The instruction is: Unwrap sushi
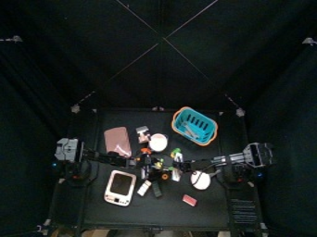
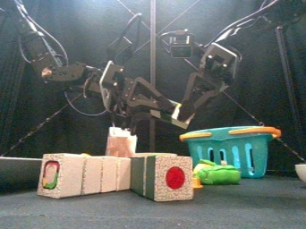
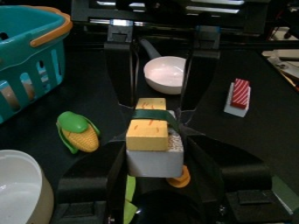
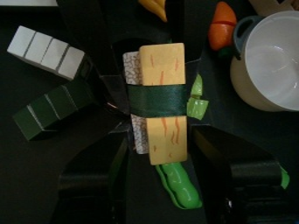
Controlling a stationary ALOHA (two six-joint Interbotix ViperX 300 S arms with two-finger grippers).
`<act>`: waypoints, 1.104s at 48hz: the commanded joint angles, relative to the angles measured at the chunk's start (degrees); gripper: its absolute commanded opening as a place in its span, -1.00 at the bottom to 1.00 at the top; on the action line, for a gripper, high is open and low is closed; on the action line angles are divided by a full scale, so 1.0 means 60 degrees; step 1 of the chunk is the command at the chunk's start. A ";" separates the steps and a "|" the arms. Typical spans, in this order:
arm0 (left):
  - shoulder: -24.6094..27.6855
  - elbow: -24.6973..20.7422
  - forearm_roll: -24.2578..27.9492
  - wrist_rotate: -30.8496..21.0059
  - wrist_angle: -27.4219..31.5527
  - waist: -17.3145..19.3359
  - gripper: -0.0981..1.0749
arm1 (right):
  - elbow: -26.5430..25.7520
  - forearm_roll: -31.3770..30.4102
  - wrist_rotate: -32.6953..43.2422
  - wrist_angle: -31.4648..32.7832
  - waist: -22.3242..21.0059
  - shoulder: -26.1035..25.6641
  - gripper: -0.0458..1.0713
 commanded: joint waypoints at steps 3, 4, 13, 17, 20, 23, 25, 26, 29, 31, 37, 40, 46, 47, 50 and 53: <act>-0.0366 0.0044 -0.0029 -0.0015 -0.0044 0.0044 0.43 | 0.0088 0.0059 0.0059 0.0176 0.0029 -0.0146 0.33; -0.0366 0.0044 -0.0029 -0.0015 -0.0044 0.0044 0.43 | 0.0088 0.0073 0.0059 0.0176 0.0029 -0.0146 0.33; -0.0410 0.0103 -0.0029 -0.0015 -0.0059 0.0044 0.43 | 0.0146 0.0103 0.0059 0.0176 0.0029 -0.0205 0.33; -0.0410 0.0117 -0.0029 -0.0015 -0.0044 0.0044 0.43 | 0.0176 0.0088 0.0073 0.0176 0.0029 -0.0205 0.33; -0.0410 0.0117 -0.0029 -0.0015 -0.0044 0.0044 0.43 | 0.0190 0.0103 0.0073 0.0176 0.0029 -0.0205 0.33; -0.0425 0.0132 -0.0029 -0.0015 -0.0044 0.0044 0.43 | 0.0205 0.0103 0.0073 0.0176 0.0029 -0.0220 0.33; -0.0425 0.0132 -0.0029 -0.0015 -0.0044 0.0044 0.43 | 0.0220 0.0103 0.0073 0.0176 0.0029 -0.0220 0.33; -0.0425 0.0132 -0.0029 -0.0015 -0.0044 0.0044 0.43 | 0.0220 0.0103 0.0073 0.0176 0.0029 -0.0220 0.33; -0.0425 0.0146 -0.0029 -0.0015 -0.0044 0.0044 0.43 | 0.0249 0.0103 0.0073 0.0176 0.0029 -0.0220 0.33; -0.0439 0.0161 -0.0029 -0.0015 -0.0044 0.0044 0.43 | 0.0249 0.0103 0.0073 0.0176 0.0029 -0.0220 0.33; -0.0469 0.0190 -0.0029 -0.0015 -0.0044 0.0044 0.43 | 0.0293 0.0103 0.0073 0.0176 0.0029 -0.0234 0.33; -0.0527 0.0234 -0.0029 -0.0015 -0.0044 0.0044 0.43 | 0.0293 0.0103 0.0073 0.0176 0.0029 -0.0234 0.33; -0.0645 0.0352 -0.0029 -0.0015 -0.0059 0.0044 0.43 | 0.0337 0.0103 0.0088 0.0176 0.0029 -0.0234 0.33; -0.0674 0.0366 -0.0044 -0.0015 -0.0059 0.0044 0.43 | 0.0337 0.0103 0.0088 0.0176 0.0029 -0.0234 0.33; -0.0747 0.0454 -0.0044 -0.0015 -0.0088 0.0059 0.43 | 0.0352 0.0103 0.0088 0.0176 0.0029 -0.0234 0.33; -0.0806 0.0527 -0.0059 0.0000 -0.0088 0.0059 0.43 | 0.0366 0.0103 0.0088 0.0176 0.0029 -0.0249 0.33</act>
